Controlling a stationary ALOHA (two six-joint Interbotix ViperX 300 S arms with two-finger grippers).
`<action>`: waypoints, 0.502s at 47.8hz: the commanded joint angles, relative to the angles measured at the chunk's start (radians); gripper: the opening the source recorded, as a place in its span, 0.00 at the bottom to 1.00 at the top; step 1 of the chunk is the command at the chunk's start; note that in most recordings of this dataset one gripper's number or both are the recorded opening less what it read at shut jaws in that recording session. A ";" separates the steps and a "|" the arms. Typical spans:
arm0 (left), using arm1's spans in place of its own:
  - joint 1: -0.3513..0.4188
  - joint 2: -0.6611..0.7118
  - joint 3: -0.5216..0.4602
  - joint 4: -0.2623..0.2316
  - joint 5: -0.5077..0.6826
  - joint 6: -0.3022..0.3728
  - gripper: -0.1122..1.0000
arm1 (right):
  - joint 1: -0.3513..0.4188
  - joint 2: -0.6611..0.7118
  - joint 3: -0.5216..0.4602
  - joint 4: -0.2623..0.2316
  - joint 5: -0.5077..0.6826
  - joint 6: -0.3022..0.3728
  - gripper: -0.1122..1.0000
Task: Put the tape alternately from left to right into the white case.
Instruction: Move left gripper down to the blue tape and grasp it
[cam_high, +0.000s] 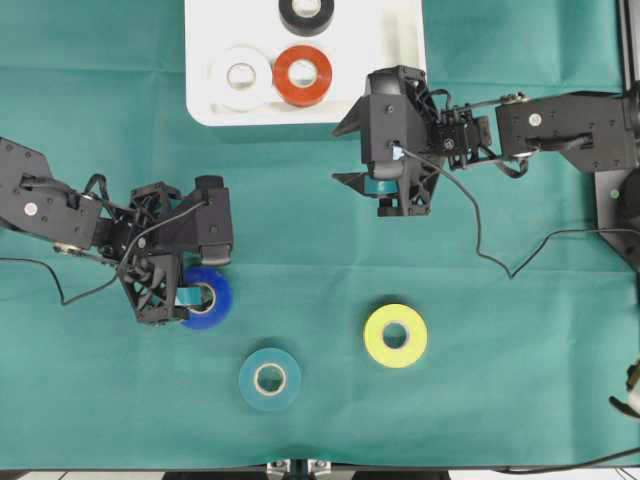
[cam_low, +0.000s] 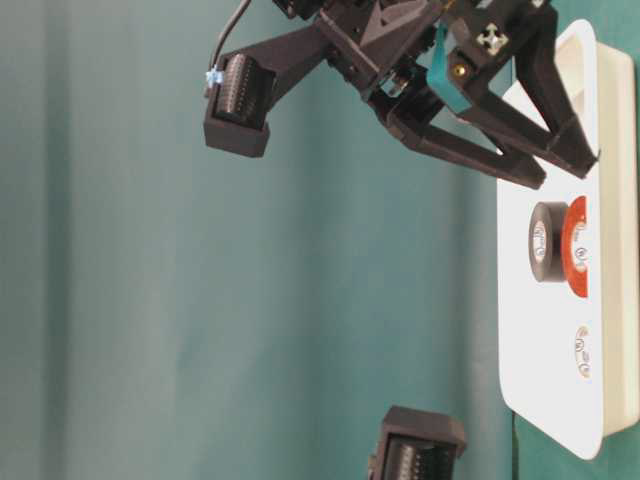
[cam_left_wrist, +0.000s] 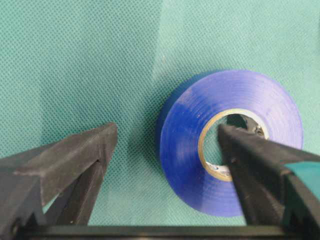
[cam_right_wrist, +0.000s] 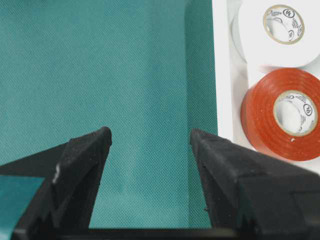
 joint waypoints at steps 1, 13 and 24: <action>-0.008 -0.014 -0.012 0.000 0.009 0.003 0.48 | 0.002 -0.009 -0.021 0.000 -0.006 0.002 0.74; -0.014 -0.018 -0.026 0.000 0.028 0.003 0.06 | 0.002 -0.009 -0.021 0.000 -0.009 0.000 0.74; -0.012 -0.018 -0.035 0.000 0.028 0.005 0.05 | 0.002 -0.009 -0.021 0.000 -0.008 0.000 0.74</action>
